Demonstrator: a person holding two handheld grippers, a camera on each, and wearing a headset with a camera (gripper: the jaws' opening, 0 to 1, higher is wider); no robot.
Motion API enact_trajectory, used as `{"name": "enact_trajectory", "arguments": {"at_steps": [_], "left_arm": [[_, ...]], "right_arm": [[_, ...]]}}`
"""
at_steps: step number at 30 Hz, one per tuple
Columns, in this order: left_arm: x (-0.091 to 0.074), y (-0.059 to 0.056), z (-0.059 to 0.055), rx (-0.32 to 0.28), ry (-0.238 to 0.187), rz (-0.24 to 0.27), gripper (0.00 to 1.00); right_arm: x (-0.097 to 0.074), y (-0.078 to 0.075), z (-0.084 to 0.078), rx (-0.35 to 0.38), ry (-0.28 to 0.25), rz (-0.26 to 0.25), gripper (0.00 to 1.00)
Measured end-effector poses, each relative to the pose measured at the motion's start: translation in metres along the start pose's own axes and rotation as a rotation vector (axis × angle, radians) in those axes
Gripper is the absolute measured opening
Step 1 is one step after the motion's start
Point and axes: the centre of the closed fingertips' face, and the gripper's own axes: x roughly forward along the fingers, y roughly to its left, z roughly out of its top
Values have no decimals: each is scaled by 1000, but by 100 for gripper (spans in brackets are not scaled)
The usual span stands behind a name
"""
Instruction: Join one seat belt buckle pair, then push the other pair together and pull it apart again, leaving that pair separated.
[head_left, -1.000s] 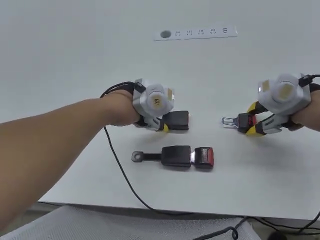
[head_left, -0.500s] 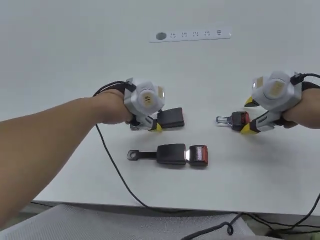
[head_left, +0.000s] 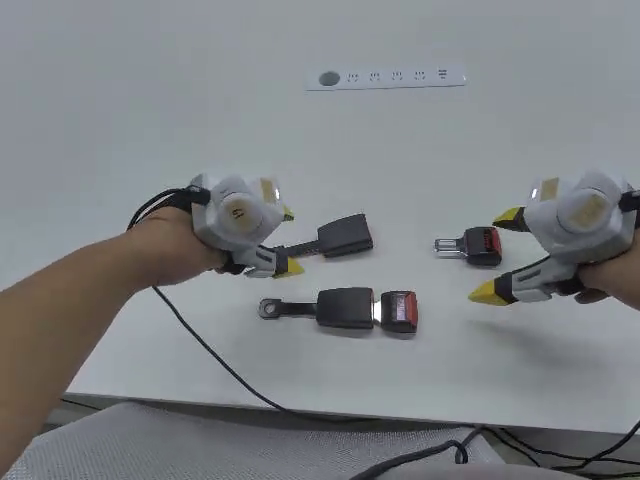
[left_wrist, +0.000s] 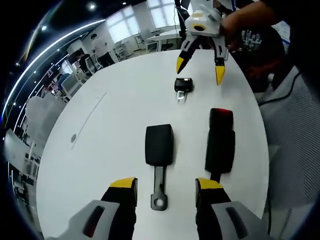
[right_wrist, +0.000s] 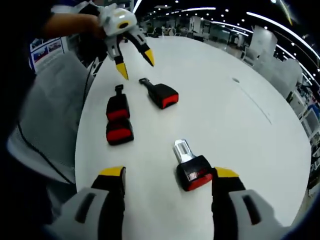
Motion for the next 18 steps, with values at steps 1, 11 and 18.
{"name": "enact_trajectory", "arguments": {"at_steps": [1,11,18], "left_arm": [[-3,-5,-2,0,-1,0,50],[-36,-27,-34,-160,-68,54,65],[-58,-32,-57,-306,-100,120,74]], "right_arm": [[-2,4,2,-8,-8,-2,75],[-24,18,2,77,-98,-116,96],[-31,32,-15,163,-99,-114,100]]}}
